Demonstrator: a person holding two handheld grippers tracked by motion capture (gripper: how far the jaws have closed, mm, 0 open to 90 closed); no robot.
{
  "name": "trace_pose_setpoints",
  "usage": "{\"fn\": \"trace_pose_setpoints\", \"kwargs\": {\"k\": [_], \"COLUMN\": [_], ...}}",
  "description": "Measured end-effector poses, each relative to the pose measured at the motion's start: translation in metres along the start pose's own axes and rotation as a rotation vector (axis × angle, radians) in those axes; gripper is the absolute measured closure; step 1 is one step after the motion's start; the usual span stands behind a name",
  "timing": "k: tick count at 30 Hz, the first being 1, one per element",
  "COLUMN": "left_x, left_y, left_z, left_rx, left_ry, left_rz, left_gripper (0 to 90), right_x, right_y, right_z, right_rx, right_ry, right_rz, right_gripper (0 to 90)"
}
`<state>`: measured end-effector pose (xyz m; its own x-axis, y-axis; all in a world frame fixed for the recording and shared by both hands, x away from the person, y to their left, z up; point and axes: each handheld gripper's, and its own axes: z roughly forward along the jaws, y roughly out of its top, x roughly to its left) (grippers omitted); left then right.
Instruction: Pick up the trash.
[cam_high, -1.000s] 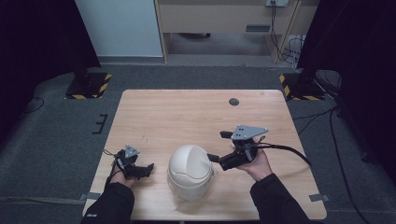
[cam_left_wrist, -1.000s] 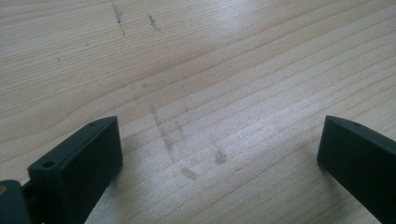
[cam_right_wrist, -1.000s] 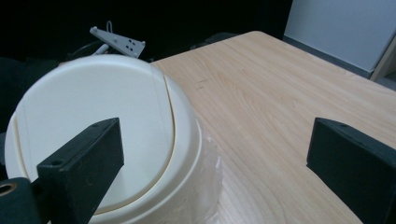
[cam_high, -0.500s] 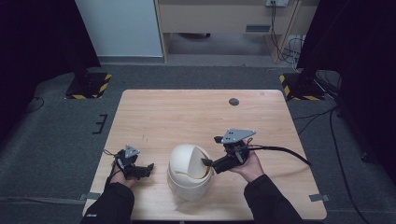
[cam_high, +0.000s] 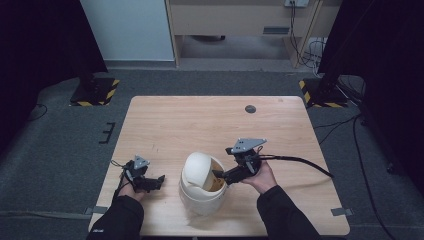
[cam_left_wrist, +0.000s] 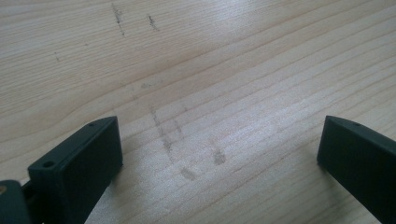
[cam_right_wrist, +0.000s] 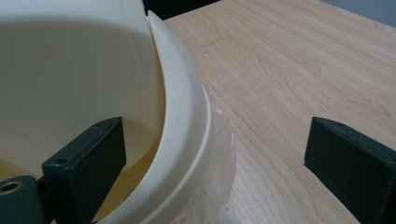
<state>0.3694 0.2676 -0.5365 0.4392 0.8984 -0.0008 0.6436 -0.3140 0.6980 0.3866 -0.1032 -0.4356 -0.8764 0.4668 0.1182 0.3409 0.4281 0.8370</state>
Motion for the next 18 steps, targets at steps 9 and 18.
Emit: {"fn": "trace_pose_setpoints", "kwargs": {"k": [9,18], "left_x": [0.0,0.0], "left_y": [0.0,0.0], "left_z": [0.0,0.0], "left_rx": [0.0,0.001], "left_ry": [0.0,-0.001], "left_rz": [0.0,0.002], "left_gripper": [0.0,0.0], "right_x": [0.001,0.001], "right_y": [0.001,0.004], "right_z": [0.003,-0.009], "right_rx": [-0.015,-0.03], "right_ry": [0.005,-0.014], "right_rz": [0.009,-0.005], "right_gripper": [7.3,7.3]}}
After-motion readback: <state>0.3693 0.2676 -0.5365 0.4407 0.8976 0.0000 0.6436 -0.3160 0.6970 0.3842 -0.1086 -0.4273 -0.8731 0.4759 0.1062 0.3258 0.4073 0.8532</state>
